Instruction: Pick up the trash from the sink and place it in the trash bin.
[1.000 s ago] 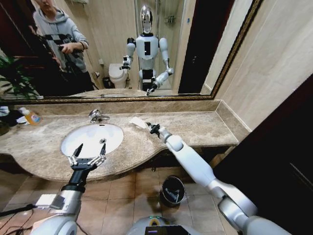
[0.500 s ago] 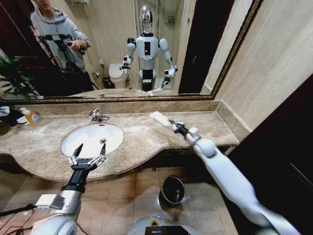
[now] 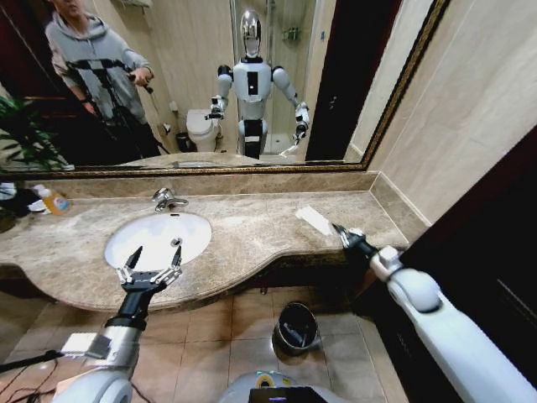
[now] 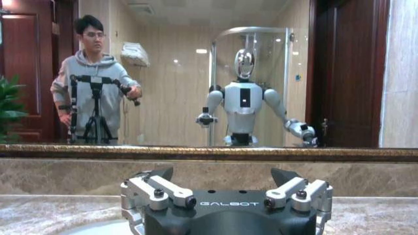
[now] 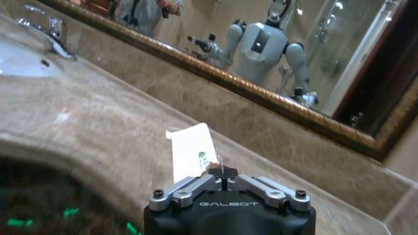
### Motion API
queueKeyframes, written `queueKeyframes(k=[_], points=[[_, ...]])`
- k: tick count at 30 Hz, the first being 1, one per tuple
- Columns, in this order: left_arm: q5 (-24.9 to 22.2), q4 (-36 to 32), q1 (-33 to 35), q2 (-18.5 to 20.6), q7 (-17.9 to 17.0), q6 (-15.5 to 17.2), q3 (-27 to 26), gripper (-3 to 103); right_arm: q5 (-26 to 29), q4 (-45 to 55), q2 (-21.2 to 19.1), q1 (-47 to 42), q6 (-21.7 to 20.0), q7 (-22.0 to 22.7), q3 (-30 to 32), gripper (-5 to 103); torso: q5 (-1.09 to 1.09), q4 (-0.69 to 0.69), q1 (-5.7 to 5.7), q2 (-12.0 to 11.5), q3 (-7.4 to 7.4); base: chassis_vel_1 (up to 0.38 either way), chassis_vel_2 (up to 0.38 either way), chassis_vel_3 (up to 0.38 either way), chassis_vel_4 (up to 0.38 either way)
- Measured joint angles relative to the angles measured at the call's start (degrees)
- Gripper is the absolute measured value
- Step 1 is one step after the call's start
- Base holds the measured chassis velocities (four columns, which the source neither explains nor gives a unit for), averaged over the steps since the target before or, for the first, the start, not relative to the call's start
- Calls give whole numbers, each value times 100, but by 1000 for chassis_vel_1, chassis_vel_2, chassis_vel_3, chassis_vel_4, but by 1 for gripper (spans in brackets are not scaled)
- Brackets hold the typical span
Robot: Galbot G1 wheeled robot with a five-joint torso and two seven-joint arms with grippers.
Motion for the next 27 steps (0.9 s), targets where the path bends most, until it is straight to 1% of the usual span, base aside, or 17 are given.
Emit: queueKeyframes(k=[2, 3, 6, 8, 9, 10, 11, 14, 16, 17, 18, 19, 22, 23, 25, 26, 27], points=[[0, 1, 0, 0, 0, 0, 0, 100, -78, 140, 162, -452, 141, -24, 275, 0, -1, 0, 0, 0, 0, 0, 0, 0, 0], [0, 1, 0, 0, 0, 0, 0, 100, -78, 140, 162, -452, 141, -24, 275, 0, -1, 0, 0, 0, 0, 0, 0, 0, 0], [0, 0, 0, -1, 0, 0, 0, 100, -272, 315, 527, -1229, 499, -123, 642, 0, -2, 0, 0, 0, 0, 0, 0, 0, 0], [0, 0, 0, 0, 0, 0, 0, 100, -327, 335, 600, -1401, 588, -132, 677, 0, -1, 0, 0, 0, 0, 0, 0, 0, 0], [0, 0, 0, 0, 0, 0, 0, 100, -477, 338, 731, -1740, 838, -136, 696, 0, -1, -1, 0, 0, 0, 0, 0, 0, 0], [0, 0, 0, 0, 0, 0, 0, 100, -546, 309, 776, -1855, 967, -135, 680, 0, -2, -1, 0, 0, 0, 0, 0, 0, 0], [0, 0, 0, 0, 0, 0, 0, 100, -546, 309, 776, -1855, 967, -135, 680, 0, -2, -1, 0, 0, 0, 0, 0, 0, 0], [0, 0, 0, 0, 0, 0, 0, 100, -942, -22, 897, -2064, 1454, -77, 510, 0, -1, 0, 0, 0, 0, 0, 0, 0, 0], [0, 0, 0, 0, 0, 0, 0, 100, -1065, -113, 921, -2063, 1536, -66, 462, 0, -1, 0, 0, -1, 0, 0, 0, 0, 0], [0, 0, 0, 0, 0, 0, 0, 100, -1346, -305, 962, -2042, 1663, -74, 310, 0, 0, 0, 0, -1, 0, 0, 0, 0, 0], [0, 0, 0, 0, 0, 0, 0, 100, -1539, -414, 986, -2011, 1707, -130, 193, 0, 0, 0, 0, -1, 0, 0, 0, 0, 0], [0, 0, 0, 0, 0, 0, 0, 100, -1539, -414, 986, -2011, 1707, -130, 193, 0, 0, 0, 0, -1, 0, 0, 0, 0, 0], [0, 0, 0, 0, 0, 0, 0, 100, -2292, -725, 1070, -1771, 1683, -406, -148, 0, -2, 0, 0, -1, 0, 0, 0, 0, 0], [0, 0, 0, 0, 0, 0, 0, 100, -2292, -725, 1070, -1771, 1683, -406, -148, 0, -2, 0, 0, -1, 0, 0, 0, 0, 0], [0, 0, -1, -1, 0, 0, 0, 100, -2936, -989, 1129, -1422, 1495, -712, -387, 0, 0, 0, 0, -1, 0, 0, 0, 0, 0], [0, 0, 0, 0, 0, 0, 0, 100, -3086, -1041, 1138, -1343, 1456, -777, -428, 0, 0, 0, 0, -1, 1, 0, 0, 0, 0], [0, 0, 0, 0, 0, 0, 0, 100, -3086, -1041, 1138, -1343, 1456, -777, -428, 0, 0, 0, 0, -1, 1, 0, 0, 0, 0]])
